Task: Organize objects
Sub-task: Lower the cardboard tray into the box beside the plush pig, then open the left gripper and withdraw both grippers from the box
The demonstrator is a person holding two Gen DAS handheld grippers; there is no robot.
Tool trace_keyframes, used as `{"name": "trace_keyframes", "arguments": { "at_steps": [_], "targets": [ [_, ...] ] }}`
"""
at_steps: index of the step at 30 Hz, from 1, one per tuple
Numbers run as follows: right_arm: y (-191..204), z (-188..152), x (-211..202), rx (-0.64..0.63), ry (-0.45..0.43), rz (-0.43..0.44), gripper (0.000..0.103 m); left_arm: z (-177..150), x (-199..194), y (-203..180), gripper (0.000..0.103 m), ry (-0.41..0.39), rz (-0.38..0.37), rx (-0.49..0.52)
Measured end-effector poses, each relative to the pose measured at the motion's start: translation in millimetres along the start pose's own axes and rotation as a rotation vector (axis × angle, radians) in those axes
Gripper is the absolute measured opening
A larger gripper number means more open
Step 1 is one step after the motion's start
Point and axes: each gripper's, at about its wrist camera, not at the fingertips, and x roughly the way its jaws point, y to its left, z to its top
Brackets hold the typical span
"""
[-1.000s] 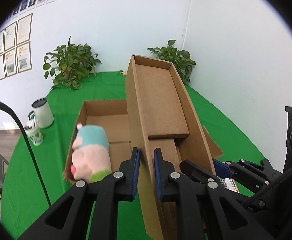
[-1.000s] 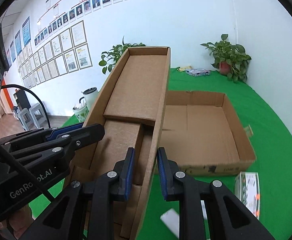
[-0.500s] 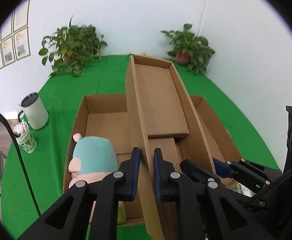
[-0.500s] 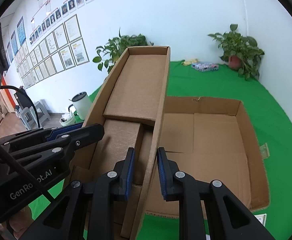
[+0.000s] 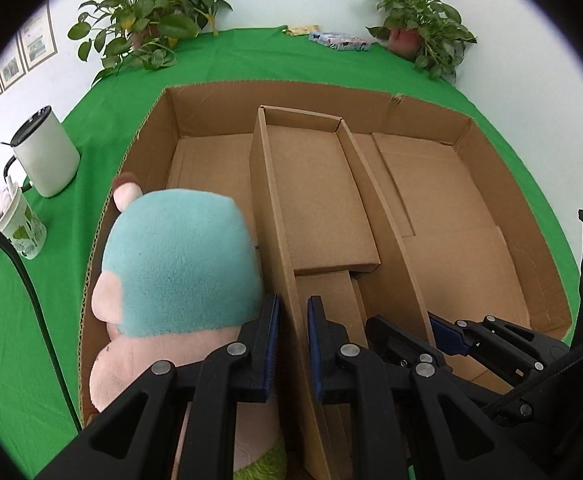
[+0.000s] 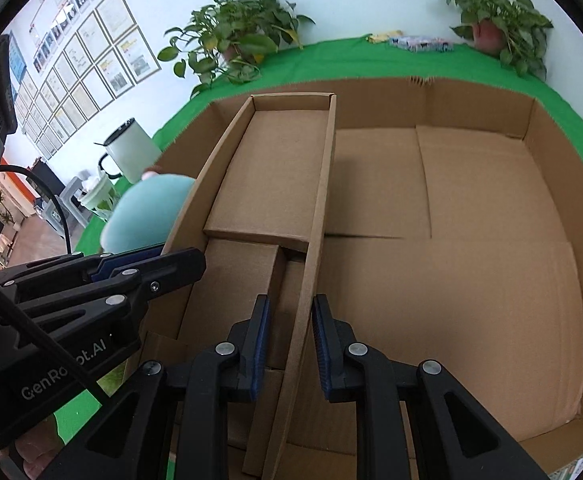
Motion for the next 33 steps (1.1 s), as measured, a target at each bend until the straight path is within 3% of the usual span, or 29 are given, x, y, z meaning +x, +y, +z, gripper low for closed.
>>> {"name": "trace_keyframes", "arguments": {
  "at_steps": [5, 13, 20, 21, 23, 25, 27, 30, 33],
  "targets": [
    [7, -10, 11, 0.005, 0.015, -0.004, 0.016, -2, -11, 3, 0.015, -0.017, 0.005, -0.011],
    [28, -7, 24, -0.028, 0.034, -0.068, 0.018, -14, -63, 9, 0.015, -0.144, 0.075, 0.028],
    [41, -9, 7, -0.073, 0.001, -0.094, 0.027, -39, -90, 17, 0.015, -0.213, 0.103, 0.012],
    [38, -13, -5, -0.083, -0.019, -0.101, 0.031, -44, -94, 17, 0.018, -0.232, 0.107, 0.007],
    [44, -17, -31, -0.111, -0.084, -0.133, 0.054, -56, -106, 15, 0.031, -0.294, 0.117, 0.003],
    [49, -25, -62, -0.144, -0.156, -0.148, 0.068, -70, -121, 11, 0.061, -0.380, 0.149, -0.001],
    [54, -39, -92, -0.186, -0.231, -0.173, 0.079, -86, -137, 5, 0.078, -0.469, 0.189, -0.004],
    [60, -72, -138, -0.261, -0.352, -0.218, 0.089, -107, -154, -5, 0.081, -0.550, 0.209, 0.011],
    [57, -107, -171, -0.278, -0.416, -0.211, 0.092, -120, -162, -15, 0.081, -0.567, 0.235, 0.021]
  ]
}}
